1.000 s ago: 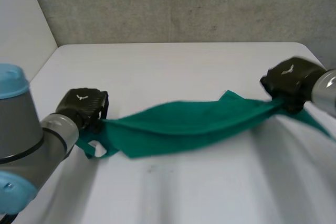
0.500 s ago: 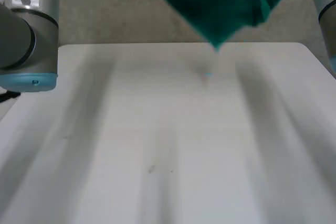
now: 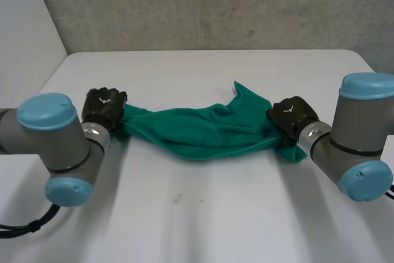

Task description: Fold the towel.

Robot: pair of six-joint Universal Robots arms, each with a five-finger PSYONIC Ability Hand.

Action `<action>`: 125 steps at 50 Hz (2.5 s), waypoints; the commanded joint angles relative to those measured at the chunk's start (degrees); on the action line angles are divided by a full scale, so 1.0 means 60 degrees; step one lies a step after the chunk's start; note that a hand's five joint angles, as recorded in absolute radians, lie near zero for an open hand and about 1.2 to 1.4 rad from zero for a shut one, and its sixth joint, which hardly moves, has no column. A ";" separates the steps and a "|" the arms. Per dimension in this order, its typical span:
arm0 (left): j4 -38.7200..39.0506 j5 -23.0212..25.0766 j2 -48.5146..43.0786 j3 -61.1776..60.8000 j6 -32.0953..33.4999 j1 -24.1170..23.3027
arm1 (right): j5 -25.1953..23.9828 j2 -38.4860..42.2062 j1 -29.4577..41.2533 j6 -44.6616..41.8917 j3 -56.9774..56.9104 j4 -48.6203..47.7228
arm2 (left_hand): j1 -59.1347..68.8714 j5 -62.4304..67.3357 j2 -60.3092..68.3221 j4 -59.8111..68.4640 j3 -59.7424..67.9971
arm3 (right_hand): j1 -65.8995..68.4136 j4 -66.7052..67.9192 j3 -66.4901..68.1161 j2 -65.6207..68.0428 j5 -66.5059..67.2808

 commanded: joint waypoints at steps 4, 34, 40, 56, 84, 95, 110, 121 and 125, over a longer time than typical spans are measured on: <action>-0.0269 0.0081 0.2183 -0.1105 0.0002 0.0004 | -0.0091 -0.0730 -0.0103 0.0697 0.0397 0.0032 | -0.3366 -0.3605 -0.3475 -0.3537 -0.3502 | 0.3922 0.1984 0.2043 0.2098 0.2154; -0.1090 0.0506 0.2185 -0.3070 -0.0100 -0.0040 | -0.0120 -0.0803 -0.0089 0.1020 0.0661 0.0032 | -0.2023 -0.2262 -0.2132 -0.2195 -0.2160 | 0.3922 0.1984 0.2043 0.2098 0.2154; -0.1090 0.0491 0.1628 -0.2718 -0.0056 0.0311 | -0.0150 -0.0818 -0.0089 0.1020 0.0720 0.0032 | -0.1968 -0.2207 -0.2077 -0.2139 -0.2104 | 0.3922 0.1984 0.2043 0.2098 0.2154; -0.0973 0.0536 0.0793 -0.1927 -0.0012 0.0912 | -0.0238 -0.0803 -0.0089 0.1006 0.0749 0.0017 | -0.2052 -0.2291 -0.2161 -0.2223 -0.2188 | 0.3922 0.1984 0.2043 0.2098 0.2154; -0.1031 0.0550 -0.0189 -0.0682 -0.0012 0.0869 | -0.0238 -0.0789 -0.0089 0.1006 0.0793 -0.0041 | 0.4324 0.4084 0.4214 0.4152 0.4187 | 0.3922 0.1984 0.2043 0.2098 0.2154; -0.1470 0.0433 0.3220 -0.1150 -0.0027 0.0488 | -0.0106 -0.2147 -0.0483 0.0772 0.0092 0.0861 | 0.4365 0.4126 0.4256 0.4193 0.4228 | 0.3922 0.1984 0.2043 0.2098 0.2154; -0.4677 0.0550 0.6492 0.0007 0.0017 0.0414 | -0.0252 -0.3998 -0.1700 -0.1981 -0.3455 0.6989 | 0.4365 0.4126 0.4256 0.4193 0.4228 | 0.3922 0.1984 0.2043 0.2098 0.2154; -0.4972 0.0462 0.2875 0.0153 0.0368 0.0546 | -0.0149 -0.1671 -0.1407 -0.2144 -0.2957 0.6947 | 0.4365 0.4126 0.4256 0.4193 0.4228 | 0.3922 0.1984 0.2043 0.2098 0.2154; -0.4826 0.0448 0.1836 0.0941 0.0821 0.0634 | -0.0106 -0.1111 -0.1261 -0.2085 -0.3147 0.6697 | 0.4365 0.4126 0.4256 0.4193 0.4228 | 0.3922 0.1984 0.2043 0.2098 0.2154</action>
